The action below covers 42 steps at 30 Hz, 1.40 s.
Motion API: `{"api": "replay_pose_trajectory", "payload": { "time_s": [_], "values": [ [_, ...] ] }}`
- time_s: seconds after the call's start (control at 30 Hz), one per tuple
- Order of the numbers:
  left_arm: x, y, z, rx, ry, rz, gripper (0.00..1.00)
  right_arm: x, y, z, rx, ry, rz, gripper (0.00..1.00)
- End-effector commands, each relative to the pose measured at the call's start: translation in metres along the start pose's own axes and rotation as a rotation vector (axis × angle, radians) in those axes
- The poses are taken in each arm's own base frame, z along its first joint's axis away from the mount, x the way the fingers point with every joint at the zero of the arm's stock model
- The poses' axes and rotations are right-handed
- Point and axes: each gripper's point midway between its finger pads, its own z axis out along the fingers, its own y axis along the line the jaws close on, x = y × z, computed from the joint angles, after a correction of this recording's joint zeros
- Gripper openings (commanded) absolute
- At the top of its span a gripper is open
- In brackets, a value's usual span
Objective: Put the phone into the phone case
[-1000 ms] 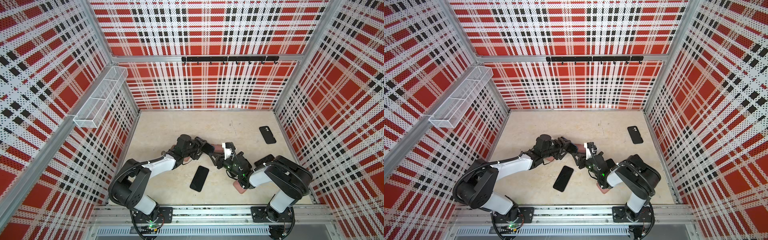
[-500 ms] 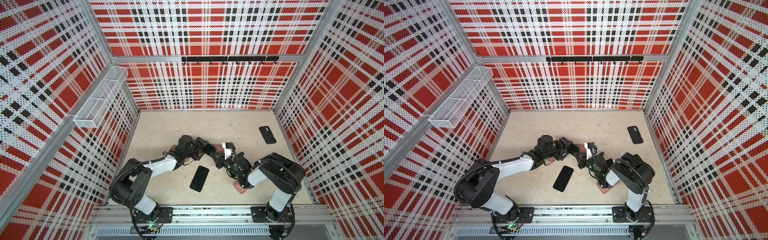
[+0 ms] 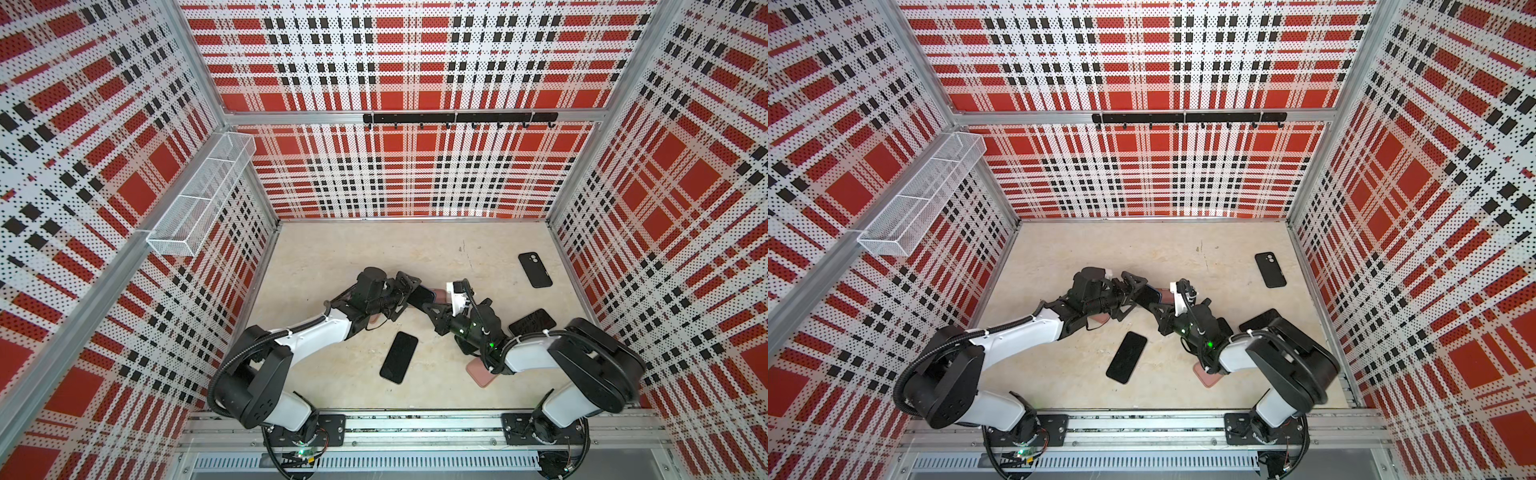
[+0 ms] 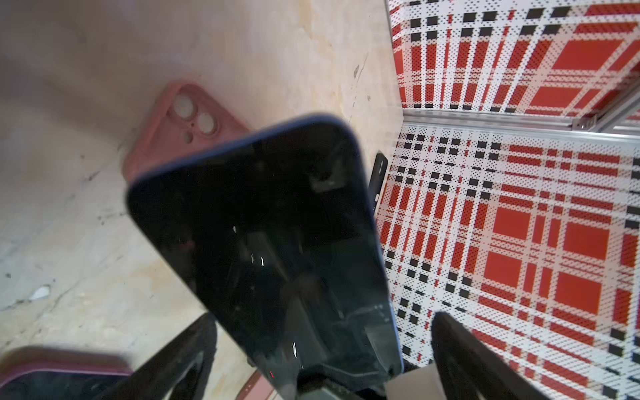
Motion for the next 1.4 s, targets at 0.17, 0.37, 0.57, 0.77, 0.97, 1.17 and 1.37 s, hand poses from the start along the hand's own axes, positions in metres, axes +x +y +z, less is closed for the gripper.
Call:
{"api": "replay_pose_trajectory", "payload": {
  "time_s": [0.17, 0.37, 0.57, 0.77, 0.97, 1.17, 1.37],
  "values": [
    [-0.09, -0.025, -0.017, -0.243, -0.151, 0.483, 0.99, -0.031, -0.043, -0.062, 0.281, 0.131, -0.011, 0.0],
    [-0.104, -0.017, 0.008, -0.323, -0.099, 0.661, 0.94, -0.042, -0.056, -0.098, 0.385, 0.325, 0.037, 0.0],
    [-0.082, 0.005, 0.034, -0.295, 0.072, 0.756, 0.89, -0.062, -0.047, -0.106, 0.359, 0.387, 0.132, 0.0],
    [-0.062, 0.028, 0.047, -0.239, 0.16, 0.81, 0.84, -0.066, -0.05, -0.11, 0.308, 0.506, 0.229, 0.0],
    [-0.053, 0.05, 0.054, -0.204, 0.238, 0.76, 0.82, -0.056, -0.054, -0.1, 0.283, 0.592, 0.283, 0.0],
    [-0.04, 0.075, 0.056, -0.229, 0.292, 0.753, 0.81, -0.052, -0.054, -0.076, 0.183, 0.599, 0.386, 0.0],
    [-0.035, 0.087, 0.061, -0.24, 0.338, 0.734, 0.77, -0.051, -0.062, -0.056, 0.151, 0.639, 0.444, 0.0]
  ]
}}
